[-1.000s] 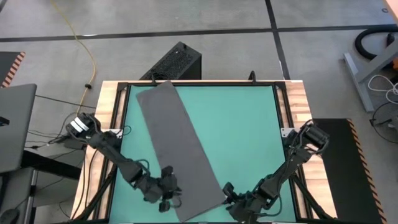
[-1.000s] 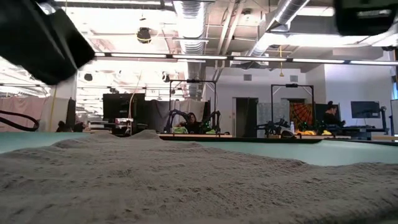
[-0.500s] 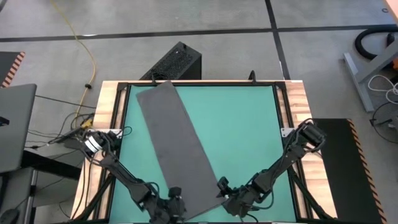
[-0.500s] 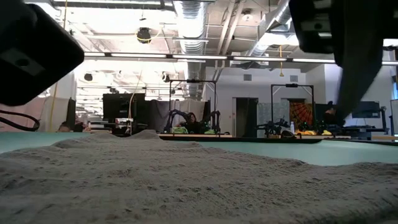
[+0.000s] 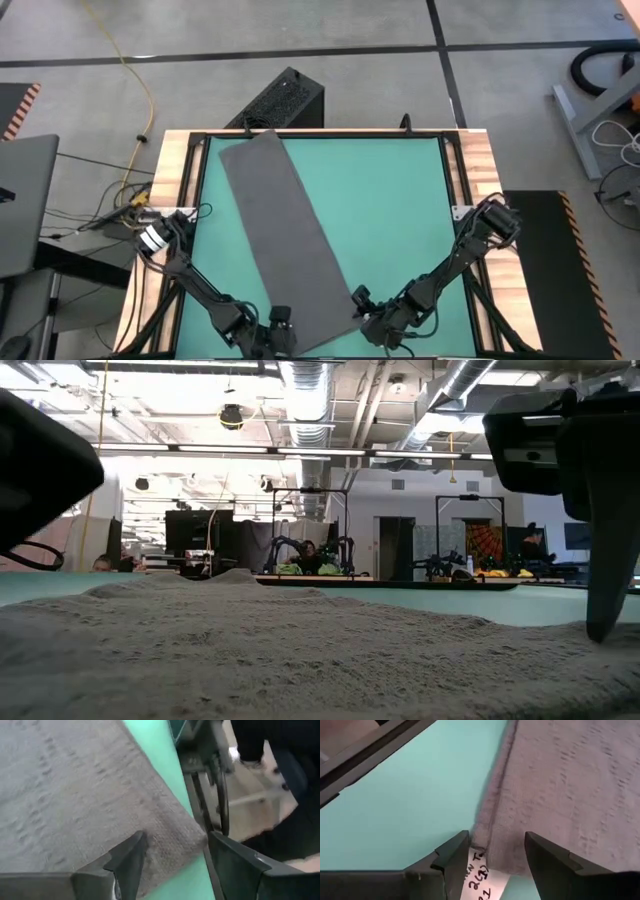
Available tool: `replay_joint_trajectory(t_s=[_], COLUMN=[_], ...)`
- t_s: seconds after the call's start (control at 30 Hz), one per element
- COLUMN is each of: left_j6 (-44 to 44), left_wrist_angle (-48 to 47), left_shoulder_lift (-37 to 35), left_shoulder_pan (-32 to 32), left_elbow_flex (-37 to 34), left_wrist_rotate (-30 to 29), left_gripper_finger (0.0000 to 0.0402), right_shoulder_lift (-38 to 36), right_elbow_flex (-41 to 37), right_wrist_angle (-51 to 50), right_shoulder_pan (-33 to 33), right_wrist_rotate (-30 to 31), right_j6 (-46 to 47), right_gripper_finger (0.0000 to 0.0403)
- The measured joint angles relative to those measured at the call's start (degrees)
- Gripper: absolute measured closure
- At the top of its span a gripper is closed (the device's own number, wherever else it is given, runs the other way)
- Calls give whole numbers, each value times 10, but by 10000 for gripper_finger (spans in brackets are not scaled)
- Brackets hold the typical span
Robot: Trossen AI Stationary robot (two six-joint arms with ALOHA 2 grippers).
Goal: Roll towel into tight, uniform cylinder
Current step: Roll the gray towel
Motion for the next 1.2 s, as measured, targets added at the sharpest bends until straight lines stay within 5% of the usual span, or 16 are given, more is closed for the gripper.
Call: replay_joint_trajectory(t_s=[0.3,0.57,0.7,0.97,1.2], left_j6=[13,-18,-18,-49,-58], left_wrist_angle=[12,-7,-21,-170,-106], left_shoulder_lift=[33,33,27,-40,-52], left_shoulder_pan=[-3,-2,-2,-2,-9], left_elbow_flex=[4,3,2,-2,-2], left_wrist_rotate=[2,-15,-21,-78,-60], left_gripper_finger=[206,348,394,401,401], right_shoulder_lift=[15,17,5,-33,-31], right_elbow_flex=[1,1,0,-1,-1], right_wrist_angle=[1,-6,-14,-33,-31], right_shoulder_pan=[-4,-1,-11,-96,-165], right_wrist_rotate=[-5,-21,-53,-181,-368], right_j6=[43,61,58,148,225], right_gripper_finger=[225,365,374,373,372])
